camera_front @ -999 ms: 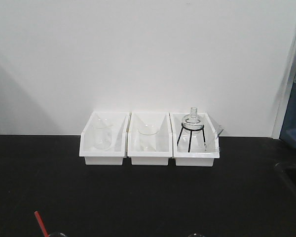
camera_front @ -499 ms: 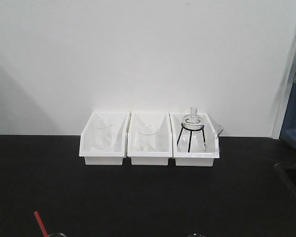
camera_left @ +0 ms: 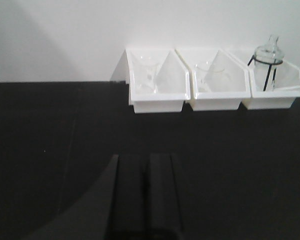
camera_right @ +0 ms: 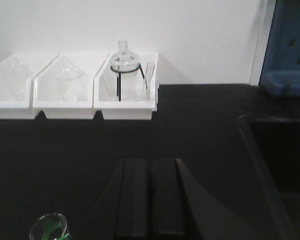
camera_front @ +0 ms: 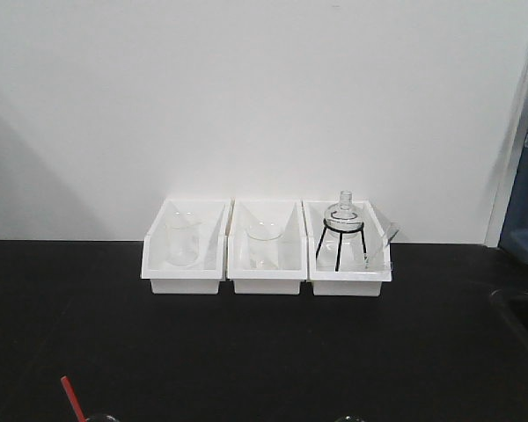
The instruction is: Sort red and green spoons into left cabinet
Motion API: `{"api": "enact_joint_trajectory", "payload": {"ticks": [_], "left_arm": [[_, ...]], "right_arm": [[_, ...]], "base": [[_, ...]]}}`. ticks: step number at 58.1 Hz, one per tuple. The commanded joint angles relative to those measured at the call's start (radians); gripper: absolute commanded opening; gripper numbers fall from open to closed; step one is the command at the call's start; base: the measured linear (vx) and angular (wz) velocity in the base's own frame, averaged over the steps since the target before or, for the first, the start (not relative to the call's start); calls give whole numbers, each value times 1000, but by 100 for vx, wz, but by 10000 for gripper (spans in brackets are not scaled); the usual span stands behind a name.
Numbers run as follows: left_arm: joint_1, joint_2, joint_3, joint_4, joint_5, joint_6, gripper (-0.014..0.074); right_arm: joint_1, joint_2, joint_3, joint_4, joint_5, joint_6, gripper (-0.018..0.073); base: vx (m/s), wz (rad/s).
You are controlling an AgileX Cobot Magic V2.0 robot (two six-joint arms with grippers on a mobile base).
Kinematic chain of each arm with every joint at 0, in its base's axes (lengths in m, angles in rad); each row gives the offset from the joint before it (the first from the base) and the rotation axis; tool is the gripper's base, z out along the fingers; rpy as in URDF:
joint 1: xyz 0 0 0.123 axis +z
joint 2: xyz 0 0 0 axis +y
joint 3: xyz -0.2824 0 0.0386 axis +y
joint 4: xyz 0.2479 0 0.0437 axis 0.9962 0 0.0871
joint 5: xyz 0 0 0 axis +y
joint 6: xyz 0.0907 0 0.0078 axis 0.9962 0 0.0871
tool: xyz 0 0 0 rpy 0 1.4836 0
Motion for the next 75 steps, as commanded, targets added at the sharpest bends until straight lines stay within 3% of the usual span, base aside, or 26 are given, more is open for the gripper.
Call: {"api": "enact_joint_trajectory", "payload": {"ticks": [1,9,16,22,31,38,52,65,69,75], "left_arm": [[-3,31,-38,-2,-74,4,24],[-3,45,-38,-2,-79,4,92],[-3,45,-38,-2,-83,4,197],[-3,45,-38,-2,-84,4,320],[-3,45,-38,-2,-81,4,510],[-3,45,-38,-2,-81,4,588],[-3,45,-37,-3,-73,-1,587],[-3,45,-37,-3,-67,-1,564],[-3,45,-37,-3,-67,-1,564],[-3,45,-37,-3,-69,-1,564]], "right_arm": [[-5,40,-36,14,-68,-8,0],[-5,68,-36,56,-69,-9,36],[-5,70,-36,66,-66,-14,123],[-5,70,-36,66,-66,-32,256],[-5,70,-36,66,-96,-35,553],[-5,70,-36,66,-137,-35,726],[-5,82,-28,113,-257,-19,708],[2,85,207,108,-578,11,625],[29,91,326,83,-677,51,592],[108,113,475,-45,-851,135,545]], "base": [[0,0],[0,0],[0,0],[0,0],[0,0],[0,0],[0,0],[0,0],[0,0],[0,0]]}}
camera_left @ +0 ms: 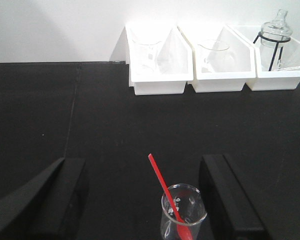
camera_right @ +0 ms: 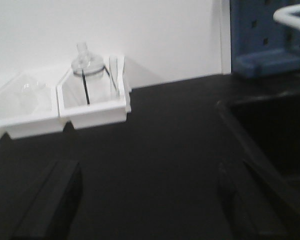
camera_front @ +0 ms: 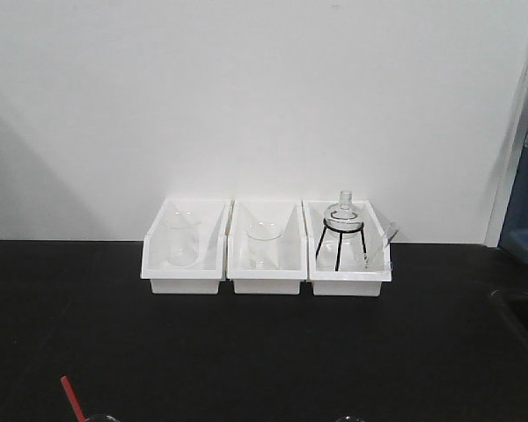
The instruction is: Sort red and green spoons into left cabinet
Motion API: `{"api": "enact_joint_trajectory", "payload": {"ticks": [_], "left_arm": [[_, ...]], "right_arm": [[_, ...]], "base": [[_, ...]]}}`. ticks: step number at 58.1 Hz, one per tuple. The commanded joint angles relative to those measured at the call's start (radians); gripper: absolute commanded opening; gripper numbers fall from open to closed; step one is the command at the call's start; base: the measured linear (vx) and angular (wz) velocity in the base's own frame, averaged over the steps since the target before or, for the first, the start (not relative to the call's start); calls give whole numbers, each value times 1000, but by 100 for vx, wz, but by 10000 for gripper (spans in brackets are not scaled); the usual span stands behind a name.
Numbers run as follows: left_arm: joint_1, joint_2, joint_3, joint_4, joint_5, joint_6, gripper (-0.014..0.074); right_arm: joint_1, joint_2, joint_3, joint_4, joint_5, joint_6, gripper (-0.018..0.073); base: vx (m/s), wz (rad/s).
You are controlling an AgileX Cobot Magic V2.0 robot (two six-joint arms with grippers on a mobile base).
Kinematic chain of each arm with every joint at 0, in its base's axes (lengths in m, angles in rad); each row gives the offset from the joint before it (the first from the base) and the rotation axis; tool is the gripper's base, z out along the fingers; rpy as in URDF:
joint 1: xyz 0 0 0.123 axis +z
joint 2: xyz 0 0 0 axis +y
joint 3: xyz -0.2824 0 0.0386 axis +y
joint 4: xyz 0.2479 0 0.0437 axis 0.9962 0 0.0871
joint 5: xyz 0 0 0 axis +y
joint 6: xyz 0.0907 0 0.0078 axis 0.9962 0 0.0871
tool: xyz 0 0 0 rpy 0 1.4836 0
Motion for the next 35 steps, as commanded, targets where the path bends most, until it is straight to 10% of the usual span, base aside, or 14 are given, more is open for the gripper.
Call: {"api": "enact_joint_trajectory", "payload": {"ticks": [1,35], "left_arm": [[-3,2,-37,-3,-79,-6,564],[-3,2,-37,-3,-80,-6,564]], "right_arm": [[65,20,92,-138,-287,84,536],[141,723,161,-469,-993,284,484]], "base": [[0,0],[0,0]]}}
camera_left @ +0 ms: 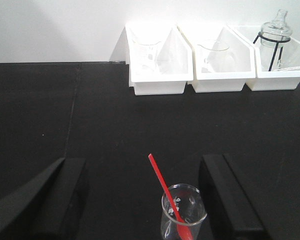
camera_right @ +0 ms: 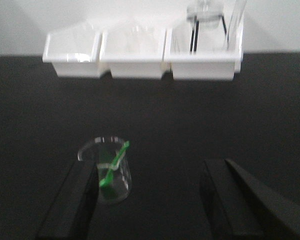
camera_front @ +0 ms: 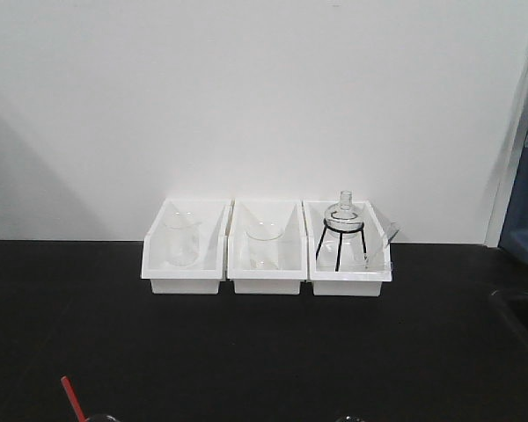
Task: Sort red and green spoons into left cabinet
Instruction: 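Close left gripper on red spoon and right gripper on green spoon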
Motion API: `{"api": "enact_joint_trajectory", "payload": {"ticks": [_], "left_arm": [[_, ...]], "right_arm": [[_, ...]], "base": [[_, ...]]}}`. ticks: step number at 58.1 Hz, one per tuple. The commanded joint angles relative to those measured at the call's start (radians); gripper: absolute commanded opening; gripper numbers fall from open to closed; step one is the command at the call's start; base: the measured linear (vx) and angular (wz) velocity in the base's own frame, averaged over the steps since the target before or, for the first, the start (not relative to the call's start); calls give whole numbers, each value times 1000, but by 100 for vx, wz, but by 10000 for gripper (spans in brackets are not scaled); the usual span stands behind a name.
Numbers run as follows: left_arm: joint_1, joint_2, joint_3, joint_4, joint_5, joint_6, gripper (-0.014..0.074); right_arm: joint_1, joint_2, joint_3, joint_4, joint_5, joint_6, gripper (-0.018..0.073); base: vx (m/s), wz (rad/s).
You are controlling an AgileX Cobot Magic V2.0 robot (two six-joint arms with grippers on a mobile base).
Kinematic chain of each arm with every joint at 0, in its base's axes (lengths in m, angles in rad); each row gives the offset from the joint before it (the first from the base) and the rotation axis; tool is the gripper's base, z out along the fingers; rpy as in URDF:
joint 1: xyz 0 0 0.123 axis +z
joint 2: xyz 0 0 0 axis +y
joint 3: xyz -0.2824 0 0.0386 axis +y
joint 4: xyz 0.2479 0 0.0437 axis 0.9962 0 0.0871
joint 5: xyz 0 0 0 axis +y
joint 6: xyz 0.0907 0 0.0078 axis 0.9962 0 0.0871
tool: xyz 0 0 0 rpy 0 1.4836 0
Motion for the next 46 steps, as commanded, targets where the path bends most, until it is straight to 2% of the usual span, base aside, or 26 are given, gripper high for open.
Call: {"api": "enact_joint_trajectory", "payload": {"ticks": [1,12,26,40,46], "left_arm": [[-3,2,-37,-3,-78,-5,564],[-3,2,-36,-3,-65,-5,564],[-3,2,-36,-3,-46,-5,564],[-3,2,-36,-2,-26,-5,564],[-3,2,-36,-2,-28,-5,564]], "right_arm": [[1,101,-34,-56,-216,21,484],[1,230,-158,-191,-216,32,484],[1,326,-295,-219,-216,101,484],[1,392,-389,-224,-216,111,481],[1,413,-413,-220,-216,147,424]], "base": [[0,0],[0,0],[0,0],[0,0],[0,0]]}}
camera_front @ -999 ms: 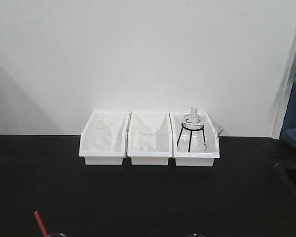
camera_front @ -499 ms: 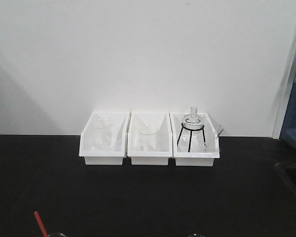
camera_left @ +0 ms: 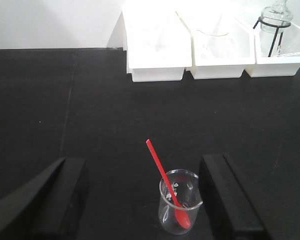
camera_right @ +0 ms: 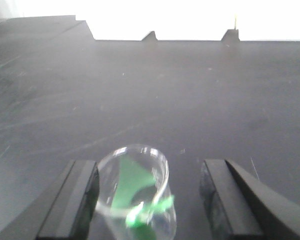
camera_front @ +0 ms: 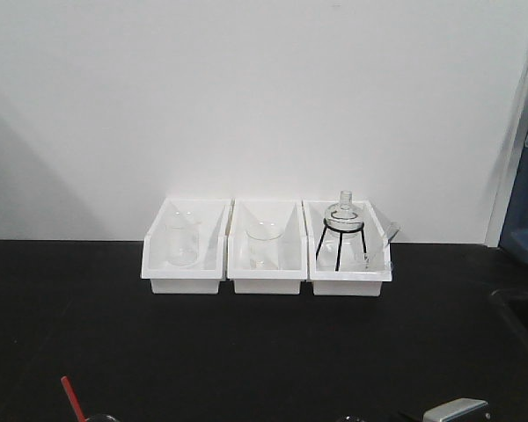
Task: Sort red and green spoons into left cabinet
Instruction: 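Close left gripper on red spoon and right gripper on green spoon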
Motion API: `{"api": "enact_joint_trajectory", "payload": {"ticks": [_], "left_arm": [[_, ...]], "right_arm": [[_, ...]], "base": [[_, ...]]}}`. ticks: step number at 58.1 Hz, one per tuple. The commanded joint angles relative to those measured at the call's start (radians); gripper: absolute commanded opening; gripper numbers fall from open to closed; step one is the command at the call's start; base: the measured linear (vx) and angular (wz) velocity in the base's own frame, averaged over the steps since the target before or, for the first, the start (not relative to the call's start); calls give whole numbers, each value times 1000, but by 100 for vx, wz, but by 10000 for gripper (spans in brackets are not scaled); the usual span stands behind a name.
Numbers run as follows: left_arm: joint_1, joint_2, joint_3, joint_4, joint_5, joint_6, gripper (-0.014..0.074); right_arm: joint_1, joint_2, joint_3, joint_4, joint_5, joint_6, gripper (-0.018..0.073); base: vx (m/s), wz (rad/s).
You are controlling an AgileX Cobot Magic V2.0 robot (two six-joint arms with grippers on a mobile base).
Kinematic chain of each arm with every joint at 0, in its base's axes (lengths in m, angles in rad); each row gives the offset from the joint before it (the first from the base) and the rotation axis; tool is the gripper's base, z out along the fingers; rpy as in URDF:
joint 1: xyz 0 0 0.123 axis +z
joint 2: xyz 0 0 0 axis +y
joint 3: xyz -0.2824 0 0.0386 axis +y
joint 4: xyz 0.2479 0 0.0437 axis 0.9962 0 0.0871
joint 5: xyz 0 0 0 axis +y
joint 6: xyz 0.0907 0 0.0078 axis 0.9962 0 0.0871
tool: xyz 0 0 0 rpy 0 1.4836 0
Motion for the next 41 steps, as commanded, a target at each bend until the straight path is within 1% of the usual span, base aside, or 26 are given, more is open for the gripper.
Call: {"api": "enact_joint_trajectory", "payload": {"ticks": [1,3,7,11,14,33,41], "left_arm": [[-3,2,-36,-2,-73,-5,564],[-3,2,-36,-2,-73,-5,564],[-3,2,-36,-2,-74,-5,564],[-3,2,-36,-2,-76,-5,564],[-3,2,-36,-2,-77,-5,564],[-3,2,-36,-3,-98,-5,564],[-3,26,-36,-3,-146,-5,564]], "right_arm": [[1,-14,-35,0,-209,33,407],[1,-9,-38,2,-209,44,366],[1,-1,-38,6,-209,46,242],[1,4,-38,2,-209,34,82],[1,4,-38,1,-209,28,-17],[1,4,-38,0,-209,27,-8],[1,4,-38,-2,-209,27,-9]], "base": [[0,0],[0,0],[0,0],[0,0],[0,0],[0,0],[0,0]]}}
